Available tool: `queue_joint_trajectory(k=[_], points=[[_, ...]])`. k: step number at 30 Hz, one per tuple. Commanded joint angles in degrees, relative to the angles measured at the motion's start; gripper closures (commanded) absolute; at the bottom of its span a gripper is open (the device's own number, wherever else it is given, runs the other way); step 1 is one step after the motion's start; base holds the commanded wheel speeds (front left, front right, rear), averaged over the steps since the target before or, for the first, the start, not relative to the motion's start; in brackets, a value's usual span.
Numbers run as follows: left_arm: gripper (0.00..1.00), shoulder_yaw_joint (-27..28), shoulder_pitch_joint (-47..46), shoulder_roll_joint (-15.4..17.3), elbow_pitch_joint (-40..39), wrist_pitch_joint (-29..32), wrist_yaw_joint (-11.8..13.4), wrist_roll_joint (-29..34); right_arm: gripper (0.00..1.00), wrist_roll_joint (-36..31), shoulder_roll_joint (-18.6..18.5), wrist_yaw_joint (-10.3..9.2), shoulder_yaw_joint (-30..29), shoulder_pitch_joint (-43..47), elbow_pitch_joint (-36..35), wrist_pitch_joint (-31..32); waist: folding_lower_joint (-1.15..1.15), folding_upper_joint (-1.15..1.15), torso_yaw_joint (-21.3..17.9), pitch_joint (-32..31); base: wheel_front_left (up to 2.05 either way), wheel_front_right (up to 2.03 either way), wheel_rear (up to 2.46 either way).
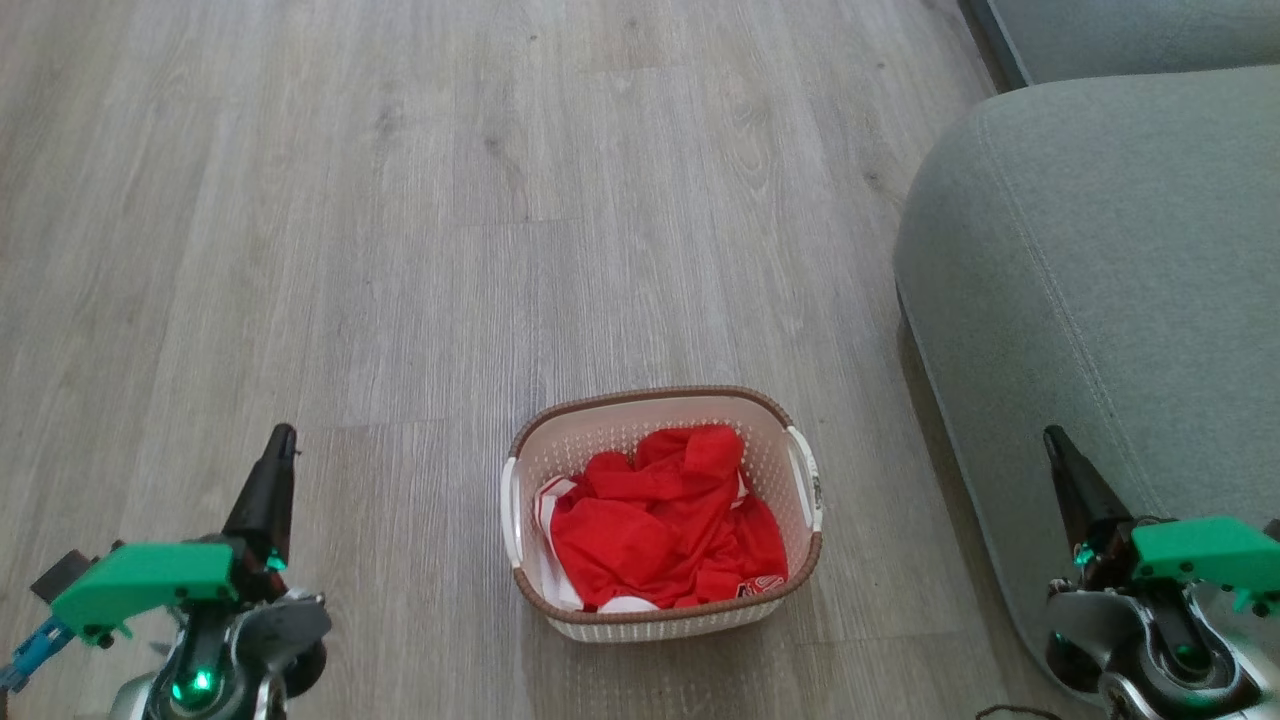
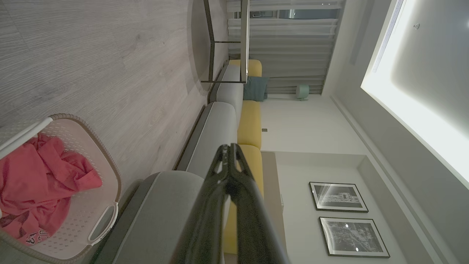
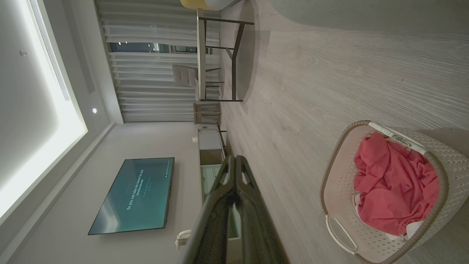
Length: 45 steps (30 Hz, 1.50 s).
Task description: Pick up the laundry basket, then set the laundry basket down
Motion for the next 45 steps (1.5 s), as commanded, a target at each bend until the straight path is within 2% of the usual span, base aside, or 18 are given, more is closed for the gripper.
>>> queue_joint_trajectory(k=[1,45], points=[[1.0,1.95,-3.09,0.31,-1.58,0.25,-0.31,0.44,1.0,0.35,-1.71,-0.08,0.69,-2.56,-1.94,-0.59,0.0,0.0,0.0,0.0,0.0,0.0,0.0],[1.0,2.29,-3.11,0.03,-1.58,0.55,-0.28,0.75,1.0,0.42,-1.78,-0.08,0.77,-2.57,-1.98,-0.66,0.0,0.0,0.0,0.0,0.0,0.0,0.0]])
